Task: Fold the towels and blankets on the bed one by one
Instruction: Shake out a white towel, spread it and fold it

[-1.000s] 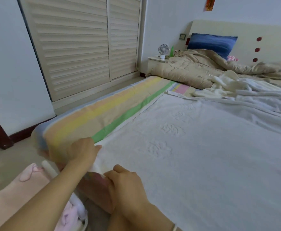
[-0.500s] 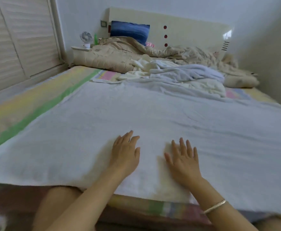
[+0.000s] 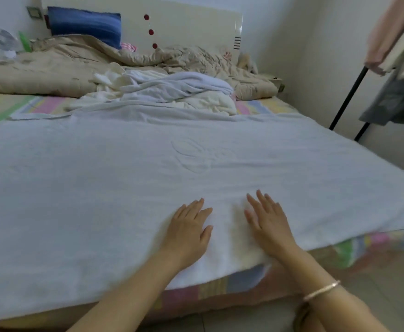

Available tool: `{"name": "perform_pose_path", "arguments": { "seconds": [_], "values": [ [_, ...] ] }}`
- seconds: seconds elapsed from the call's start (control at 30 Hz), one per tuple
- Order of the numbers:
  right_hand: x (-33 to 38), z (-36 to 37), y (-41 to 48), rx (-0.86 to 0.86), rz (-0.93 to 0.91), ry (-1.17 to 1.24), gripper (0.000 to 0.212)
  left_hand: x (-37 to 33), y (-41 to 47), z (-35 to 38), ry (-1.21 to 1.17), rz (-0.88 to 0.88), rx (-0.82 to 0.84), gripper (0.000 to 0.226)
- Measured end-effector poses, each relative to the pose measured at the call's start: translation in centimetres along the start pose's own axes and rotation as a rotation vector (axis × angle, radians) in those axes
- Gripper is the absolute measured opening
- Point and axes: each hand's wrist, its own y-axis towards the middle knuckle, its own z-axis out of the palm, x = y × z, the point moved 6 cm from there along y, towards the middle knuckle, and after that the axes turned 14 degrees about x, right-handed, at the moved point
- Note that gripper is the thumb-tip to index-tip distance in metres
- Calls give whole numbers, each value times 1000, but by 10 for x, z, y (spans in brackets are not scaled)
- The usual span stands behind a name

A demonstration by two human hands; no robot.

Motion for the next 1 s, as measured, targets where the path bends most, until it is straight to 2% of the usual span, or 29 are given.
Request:
{"name": "perform_pose_path", "arguments": {
  "seconds": [0.07,0.13,0.23,0.3,0.37,0.43,0.53,0.6,0.67,0.8,1.0],
  "values": [
    [-23,8,10,93,15,-30,80,-4,6,4,-1,-10,-23,67],
    [-28,6,3,80,-99,21,89,-6,16,2,-44,-15,-79,61],
    [-32,-8,-22,33,-324,120,73,-28,38,-5,-85,42,-127,30],
    [-31,-10,-40,-6,-518,-19,68,-50,45,-9,-103,75,-103,15],
    [-39,-6,-50,-58,-629,-117,60,-67,48,-1,-109,70,-14,13],
    [-48,-11,-51,-173,-681,-112,38,-75,46,9,-88,34,52,13],
    [-53,-24,-50,-247,-783,-133,17,-78,34,13,-127,-51,-1,25],
    [-51,-27,-48,-231,-797,-200,19,-80,22,12,-158,-69,-54,44],
    [-46,-27,-45,-194,-763,-246,22,-87,7,15,-127,-24,-48,49],
    [-38,-15,-45,-162,-746,-280,29,-105,-16,33,227,32,-83,41],
    [-30,-16,-56,-186,-735,-402,52,-109,-37,34,552,-134,-316,37]
  ]
}}
